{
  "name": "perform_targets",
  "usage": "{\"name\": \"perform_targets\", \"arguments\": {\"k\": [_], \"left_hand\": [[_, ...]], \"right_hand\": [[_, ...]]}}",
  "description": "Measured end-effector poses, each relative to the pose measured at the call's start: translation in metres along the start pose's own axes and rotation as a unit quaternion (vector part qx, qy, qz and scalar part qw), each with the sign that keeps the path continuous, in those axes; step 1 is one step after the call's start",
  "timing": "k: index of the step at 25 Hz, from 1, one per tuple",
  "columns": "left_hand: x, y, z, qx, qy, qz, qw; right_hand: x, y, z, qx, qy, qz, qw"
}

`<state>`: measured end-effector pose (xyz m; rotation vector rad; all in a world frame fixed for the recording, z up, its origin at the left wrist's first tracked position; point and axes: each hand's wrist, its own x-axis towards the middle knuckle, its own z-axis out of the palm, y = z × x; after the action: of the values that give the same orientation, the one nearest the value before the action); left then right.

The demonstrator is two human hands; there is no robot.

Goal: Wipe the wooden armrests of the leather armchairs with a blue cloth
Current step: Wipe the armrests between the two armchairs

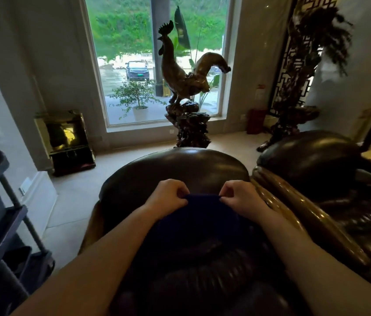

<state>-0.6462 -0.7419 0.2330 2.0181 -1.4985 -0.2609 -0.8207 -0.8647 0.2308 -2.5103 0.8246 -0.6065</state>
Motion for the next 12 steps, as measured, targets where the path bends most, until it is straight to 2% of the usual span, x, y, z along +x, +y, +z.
{"name": "perform_targets", "arguments": {"k": [7,12], "left_hand": [[0.027,0.138,0.103,-0.048,-0.010,0.027,0.998],[0.067,0.202,0.168,-0.066,-0.022,0.046,0.997]], "right_hand": [[-0.070,0.118,-0.118,-0.016,0.017,0.020,1.000],[-0.087,0.200,-0.165,-0.012,0.041,0.065,0.997]]}}
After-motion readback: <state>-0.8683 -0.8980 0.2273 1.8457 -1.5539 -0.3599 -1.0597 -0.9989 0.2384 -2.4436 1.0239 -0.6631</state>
